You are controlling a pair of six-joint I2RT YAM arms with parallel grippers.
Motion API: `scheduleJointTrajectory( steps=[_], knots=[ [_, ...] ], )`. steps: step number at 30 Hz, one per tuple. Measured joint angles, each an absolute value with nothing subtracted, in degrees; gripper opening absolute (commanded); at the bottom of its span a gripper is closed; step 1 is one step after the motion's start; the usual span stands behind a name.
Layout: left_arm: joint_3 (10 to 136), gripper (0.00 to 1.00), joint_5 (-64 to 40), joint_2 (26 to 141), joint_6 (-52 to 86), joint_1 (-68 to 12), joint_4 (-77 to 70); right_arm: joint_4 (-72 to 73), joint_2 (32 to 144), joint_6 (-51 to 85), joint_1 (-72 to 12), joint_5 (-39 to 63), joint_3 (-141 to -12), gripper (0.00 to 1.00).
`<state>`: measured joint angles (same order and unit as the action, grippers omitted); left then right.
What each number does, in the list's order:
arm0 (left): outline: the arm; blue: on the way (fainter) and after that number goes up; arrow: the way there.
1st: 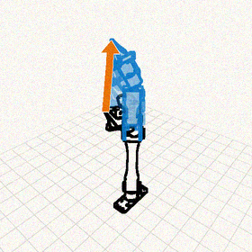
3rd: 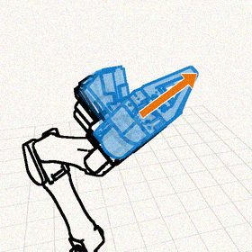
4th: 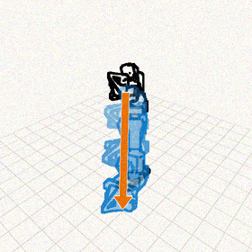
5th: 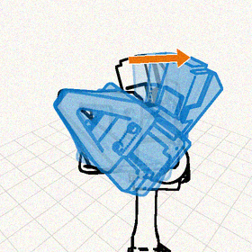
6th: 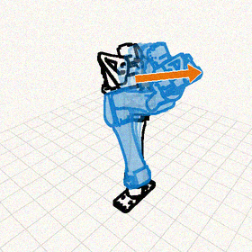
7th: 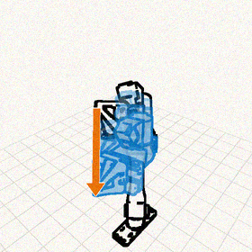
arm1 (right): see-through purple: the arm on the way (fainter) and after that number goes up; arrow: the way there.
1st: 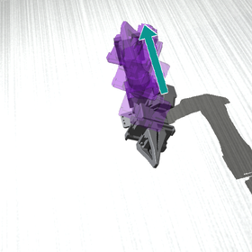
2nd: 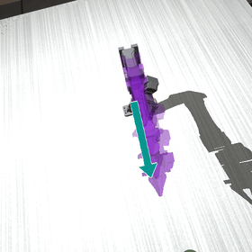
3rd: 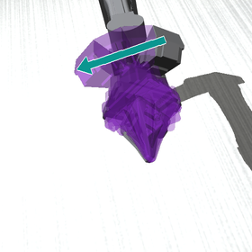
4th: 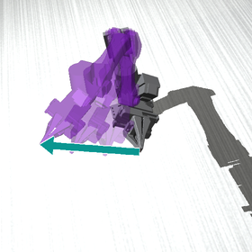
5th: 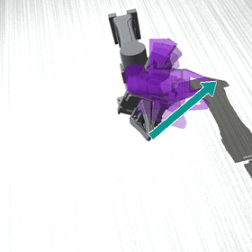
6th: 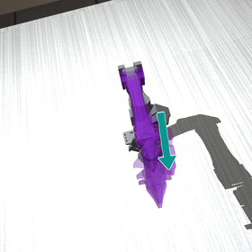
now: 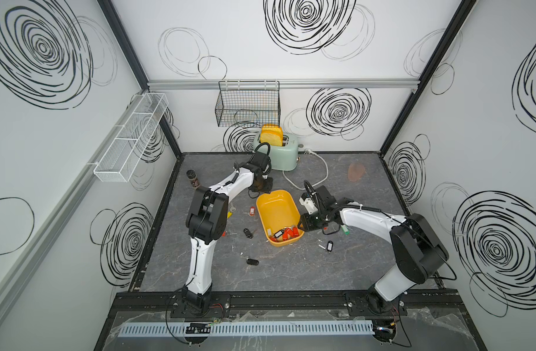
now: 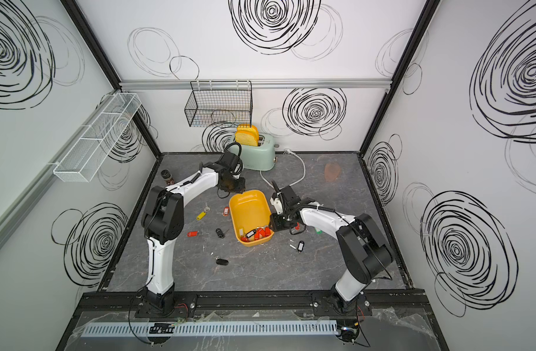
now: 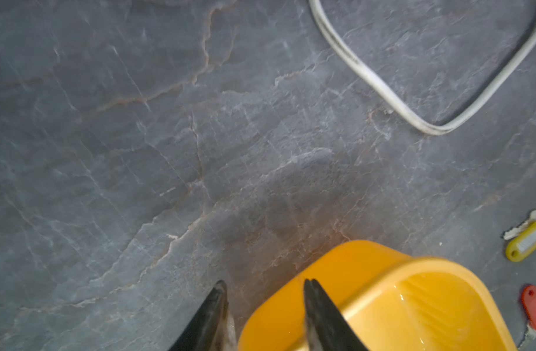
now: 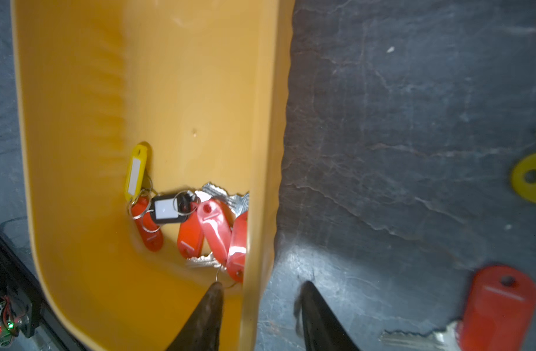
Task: Take the keys out of the storage box
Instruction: Adjust the storage box at the center of the board.
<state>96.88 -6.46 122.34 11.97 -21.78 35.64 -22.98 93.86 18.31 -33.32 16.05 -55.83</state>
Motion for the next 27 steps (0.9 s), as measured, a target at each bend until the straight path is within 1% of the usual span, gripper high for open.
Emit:
scheduleJointTrajectory(
  steps=[9,19,27],
  knots=[
    [87.2,0.42,-8.1,118.5,12.6,-21.1,34.6,-26.2,99.7,16.5,-32.1,11.0,-63.3,0.34],
    [80.4,0.41,-10.1,112.3,13.4,-21.0,32.7,-28.5,106.6,14.7,-31.7,7.1,-72.8,0.34],
    [75.9,0.40,-11.7,110.2,13.5,-21.0,32.0,-30.4,112.8,13.6,-32.3,6.0,-83.3,0.33]
  ],
)
